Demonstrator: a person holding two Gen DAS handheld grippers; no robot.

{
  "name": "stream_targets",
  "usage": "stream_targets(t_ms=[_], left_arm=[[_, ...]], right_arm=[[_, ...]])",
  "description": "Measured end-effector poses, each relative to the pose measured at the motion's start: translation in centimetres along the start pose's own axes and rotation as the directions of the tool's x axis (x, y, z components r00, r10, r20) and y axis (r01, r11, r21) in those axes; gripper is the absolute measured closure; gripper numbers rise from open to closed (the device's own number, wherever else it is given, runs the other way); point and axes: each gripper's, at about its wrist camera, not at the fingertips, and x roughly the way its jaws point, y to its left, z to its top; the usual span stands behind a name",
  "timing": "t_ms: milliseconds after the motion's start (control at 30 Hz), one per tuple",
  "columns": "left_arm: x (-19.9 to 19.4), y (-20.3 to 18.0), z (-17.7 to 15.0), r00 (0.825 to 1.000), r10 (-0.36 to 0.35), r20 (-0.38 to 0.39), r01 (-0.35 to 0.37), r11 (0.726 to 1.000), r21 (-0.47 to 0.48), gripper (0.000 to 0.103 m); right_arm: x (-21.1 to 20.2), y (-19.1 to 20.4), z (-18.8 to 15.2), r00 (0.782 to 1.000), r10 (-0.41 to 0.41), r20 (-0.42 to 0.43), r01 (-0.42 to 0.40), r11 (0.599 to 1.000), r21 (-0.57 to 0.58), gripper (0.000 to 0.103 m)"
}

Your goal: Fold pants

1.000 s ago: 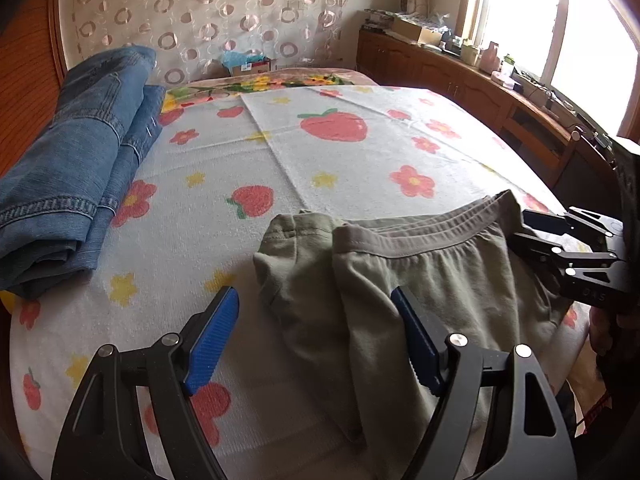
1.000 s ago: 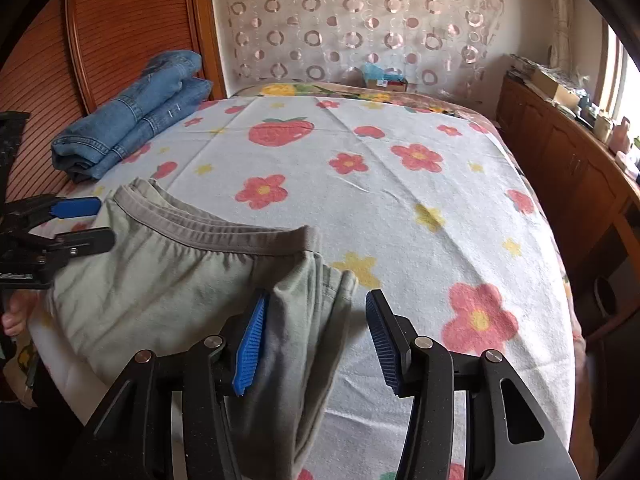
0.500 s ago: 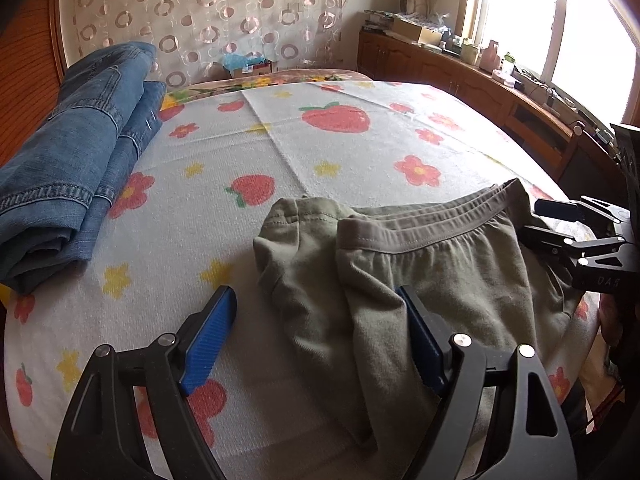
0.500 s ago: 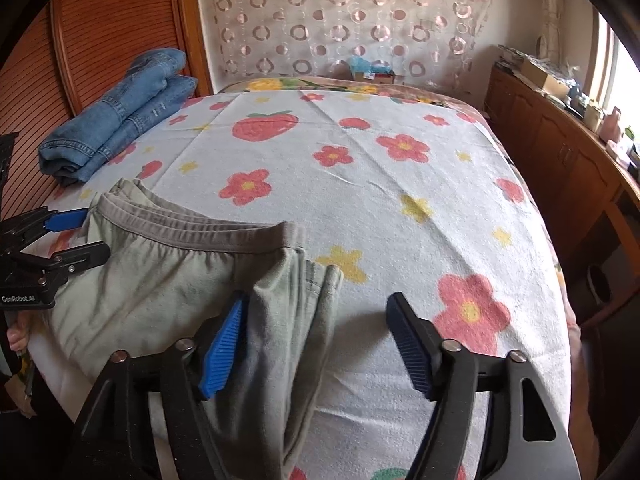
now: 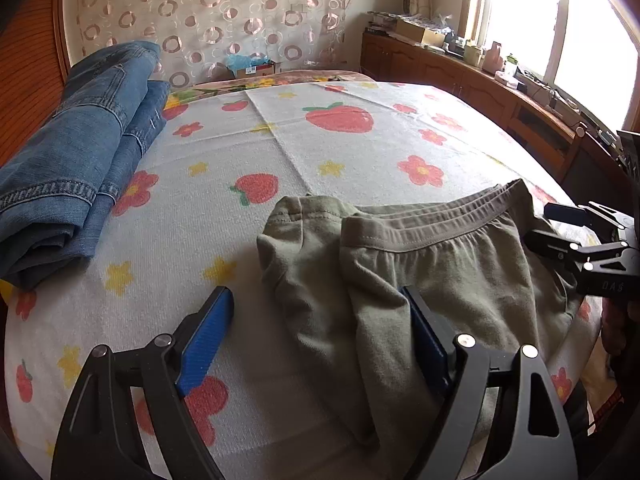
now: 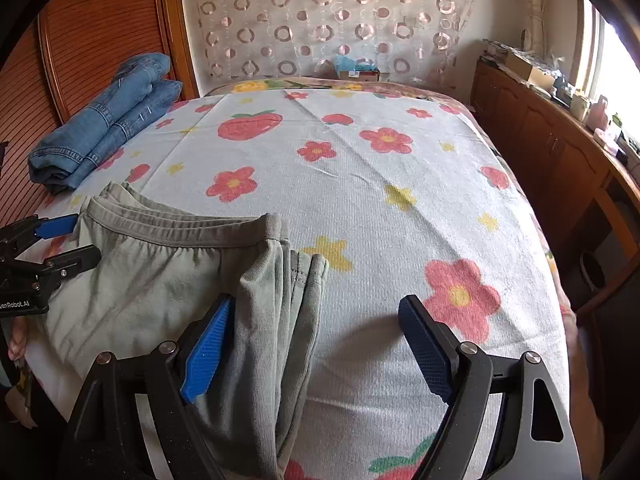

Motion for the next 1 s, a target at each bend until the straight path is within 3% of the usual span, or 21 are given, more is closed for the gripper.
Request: stream_targets(t_ms=[67,200,400,633,867,1000], left_arm=[[0.0,0.1,0.0,1.000,-0.001,-0.001,0.001,1.000,-0.002,0.019],[0.1,0.2,0.1,1.000,-0.004,-0.006,0.004,1.000,-0.015,0.019],[-0.2,1.0,0.5,0.999,-0.041,-0.005,0.040,0.997,-0.066,0.025],[-0.4,2.3,1.4,0.995,-0.098,0.022,0.100,0.986,-0.132,0.045],[0.2,2.2,1.1,0.993,-0.119,0.011,0.119,0.984,-0.133,0.060],[-0.1,1.7,1.0,0.988,-0.151,0.018,0.152,0.982,-0.114,0.080]], right_arm=[[-0.3,0.0,-0.1,1.000,0.021,0.008,-0.021,1.000,-0.011,0.036],[-0.7,0.0,-0.2,0.998,0.067,0.007,-0.067,0.998,-0.008,0.064],[-0.6,-0.4,-0.1,0.994,0.105,-0.001,-0.105,0.994,-0.002,0.081],[-0.4,0.0,0.1,0.993,0.121,0.000,-0.121,0.993,0.005,0.086],[-0.4,0.1,-0.1,0.989,0.145,0.011,-0.145,0.989,0.015,0.093],[-0.5,0.1,-0.2,0.987,0.159,0.017,-0.160,0.987,0.023,0.095]])
